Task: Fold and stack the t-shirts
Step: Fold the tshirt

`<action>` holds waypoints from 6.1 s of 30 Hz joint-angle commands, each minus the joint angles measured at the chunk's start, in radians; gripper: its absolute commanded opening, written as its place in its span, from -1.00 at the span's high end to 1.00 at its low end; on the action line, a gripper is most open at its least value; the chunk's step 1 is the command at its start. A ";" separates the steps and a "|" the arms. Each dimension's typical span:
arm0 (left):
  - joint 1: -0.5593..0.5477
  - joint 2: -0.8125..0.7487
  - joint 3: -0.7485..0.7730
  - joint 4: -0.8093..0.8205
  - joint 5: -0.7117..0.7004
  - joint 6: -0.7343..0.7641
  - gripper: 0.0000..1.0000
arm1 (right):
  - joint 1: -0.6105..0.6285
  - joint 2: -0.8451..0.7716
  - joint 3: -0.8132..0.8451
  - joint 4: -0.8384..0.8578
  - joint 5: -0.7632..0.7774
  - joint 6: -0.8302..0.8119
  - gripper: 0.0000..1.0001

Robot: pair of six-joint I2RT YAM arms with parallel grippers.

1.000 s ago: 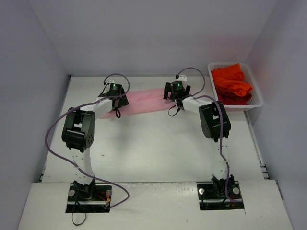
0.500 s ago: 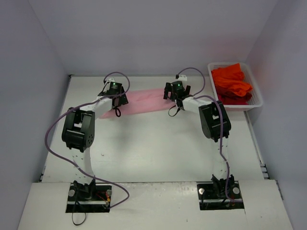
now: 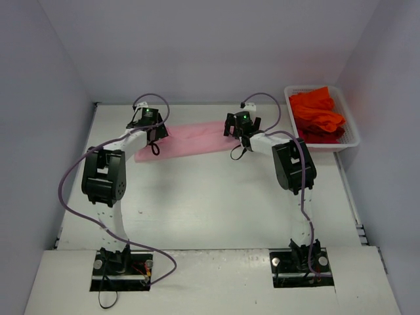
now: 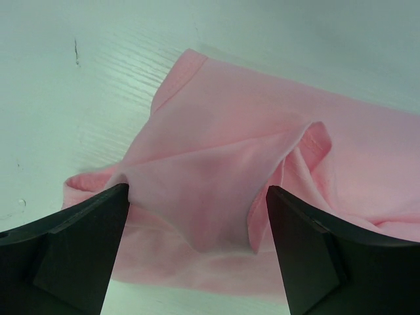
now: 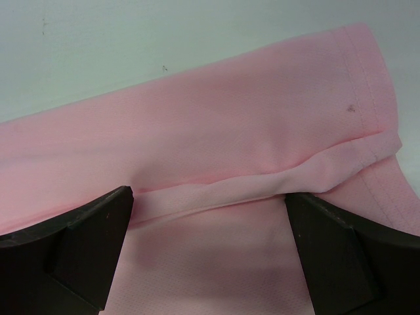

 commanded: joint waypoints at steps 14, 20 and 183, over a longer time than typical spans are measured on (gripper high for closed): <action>0.072 0.027 0.124 0.043 -0.004 0.034 -0.63 | -0.010 -0.044 -0.047 -0.060 0.000 0.008 -1.00; 0.075 0.022 0.131 0.045 0.007 0.029 -0.63 | -0.010 -0.037 -0.039 -0.060 -0.004 0.006 -1.00; -0.083 -0.050 0.054 0.017 -0.007 -0.077 -0.63 | -0.002 -0.057 -0.110 -0.040 -0.014 0.009 -1.00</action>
